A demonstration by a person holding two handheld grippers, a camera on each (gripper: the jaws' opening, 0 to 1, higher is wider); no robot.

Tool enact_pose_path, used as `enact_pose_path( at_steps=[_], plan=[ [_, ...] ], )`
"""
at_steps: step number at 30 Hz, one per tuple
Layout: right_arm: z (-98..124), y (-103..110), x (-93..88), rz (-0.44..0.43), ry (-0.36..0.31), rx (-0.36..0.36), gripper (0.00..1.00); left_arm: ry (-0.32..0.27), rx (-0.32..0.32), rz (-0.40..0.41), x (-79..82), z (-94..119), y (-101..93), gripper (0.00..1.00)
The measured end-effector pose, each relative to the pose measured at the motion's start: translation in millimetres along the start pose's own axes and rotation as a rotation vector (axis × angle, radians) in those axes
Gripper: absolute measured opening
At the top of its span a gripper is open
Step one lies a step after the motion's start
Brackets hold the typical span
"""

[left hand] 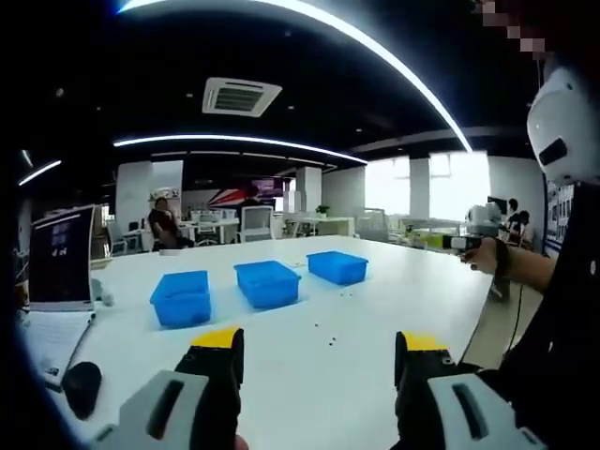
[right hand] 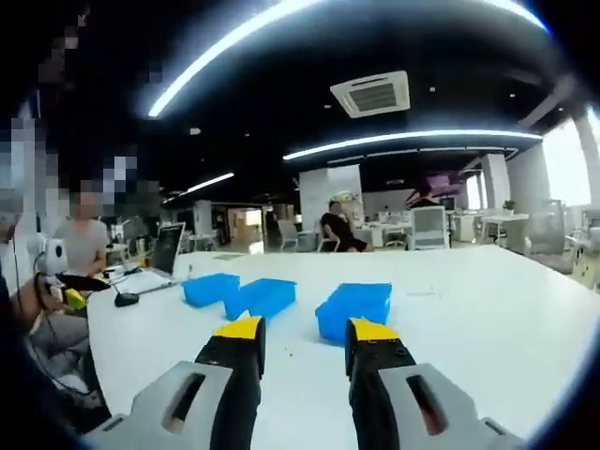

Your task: Pick up the resistors one by one and place each resistor into its matching bin, sorting the parts by color and model until every resistor is separated into the correct bin for its type

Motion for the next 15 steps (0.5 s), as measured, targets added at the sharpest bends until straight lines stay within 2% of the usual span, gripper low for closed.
enact_pose_path(
  at_steps=[5, 11, 15],
  plan=[
    [17, 2, 0.1, -0.015, 0.011, -0.023, 0.35, 0.005, -0.014, 0.0, -0.9, -4, 0.3, 0.66],
    [12, 4, 3.1, -0.01, 0.044, -0.004, 0.34, 0.001, -0.02, -0.003, 0.3, -4, -0.8, 0.66],
    [1, 5, 4.3, 0.021, 0.108, 0.031, 0.34, 0.005, -0.016, -0.002, -1.4, -2, -0.3, 0.66]
  ],
)
Point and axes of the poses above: the point that each gripper's makers call its tool centre point, and the gripper's own axes: z roughly backward along the fingers, y roughly to its left, x roughly out of its top, the point moved 10 cm from there along z, roughly backward along the fingers, and after that the axes turned 5 degrees about -y, right-handed, at the moved point
